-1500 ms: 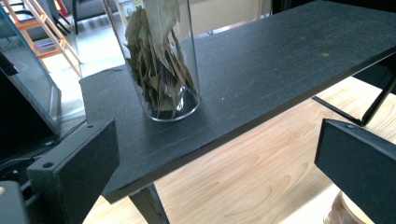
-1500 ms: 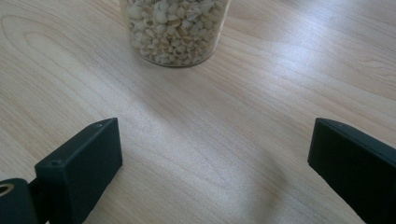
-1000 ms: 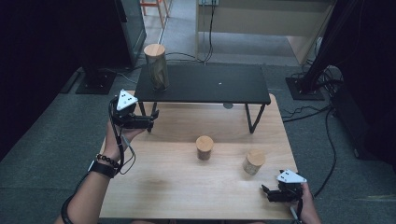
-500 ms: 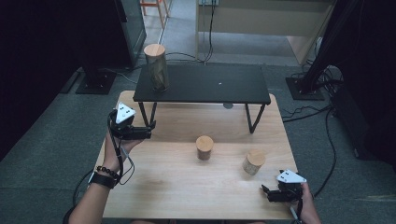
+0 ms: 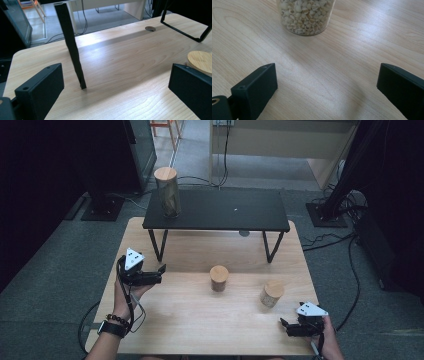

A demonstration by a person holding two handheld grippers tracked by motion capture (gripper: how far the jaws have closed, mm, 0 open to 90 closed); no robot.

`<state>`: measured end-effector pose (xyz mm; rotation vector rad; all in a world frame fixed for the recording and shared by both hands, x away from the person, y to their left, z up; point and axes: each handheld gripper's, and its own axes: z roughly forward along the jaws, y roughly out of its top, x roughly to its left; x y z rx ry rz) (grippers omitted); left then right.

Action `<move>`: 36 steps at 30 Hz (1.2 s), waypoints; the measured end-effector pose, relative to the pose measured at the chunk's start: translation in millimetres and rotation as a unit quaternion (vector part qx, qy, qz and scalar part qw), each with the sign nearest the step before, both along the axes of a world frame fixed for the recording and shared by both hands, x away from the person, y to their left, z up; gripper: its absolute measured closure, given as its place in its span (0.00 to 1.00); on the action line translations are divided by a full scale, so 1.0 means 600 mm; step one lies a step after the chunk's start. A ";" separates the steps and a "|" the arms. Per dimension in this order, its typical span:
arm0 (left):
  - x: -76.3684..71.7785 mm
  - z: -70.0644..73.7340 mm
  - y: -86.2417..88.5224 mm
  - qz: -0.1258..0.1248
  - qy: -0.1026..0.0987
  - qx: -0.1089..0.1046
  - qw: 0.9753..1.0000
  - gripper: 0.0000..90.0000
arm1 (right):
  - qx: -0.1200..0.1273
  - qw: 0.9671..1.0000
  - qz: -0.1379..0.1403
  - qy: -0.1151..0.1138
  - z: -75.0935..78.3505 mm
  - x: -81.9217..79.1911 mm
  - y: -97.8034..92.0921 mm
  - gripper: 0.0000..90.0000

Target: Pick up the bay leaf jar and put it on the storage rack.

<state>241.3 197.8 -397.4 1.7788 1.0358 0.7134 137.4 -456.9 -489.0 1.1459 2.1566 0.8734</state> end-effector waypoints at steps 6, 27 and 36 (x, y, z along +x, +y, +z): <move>-0.015 -0.004 0.006 0.000 -0.006 0.004 1.000 0.00 | 0.000 1.000 0.000 -0.003 -0.001 -0.002 0.000 0.03; -0.031 -0.062 0.010 -0.007 0.002 -0.008 1.000 0.00 | 0.004 1.000 0.003 -0.007 -0.002 -0.005 -0.003 0.03; -0.034 -0.094 0.018 -0.018 0.003 -0.011 1.000 0.00 | 0.004 1.000 0.002 -0.007 -0.003 -0.005 -0.003 0.03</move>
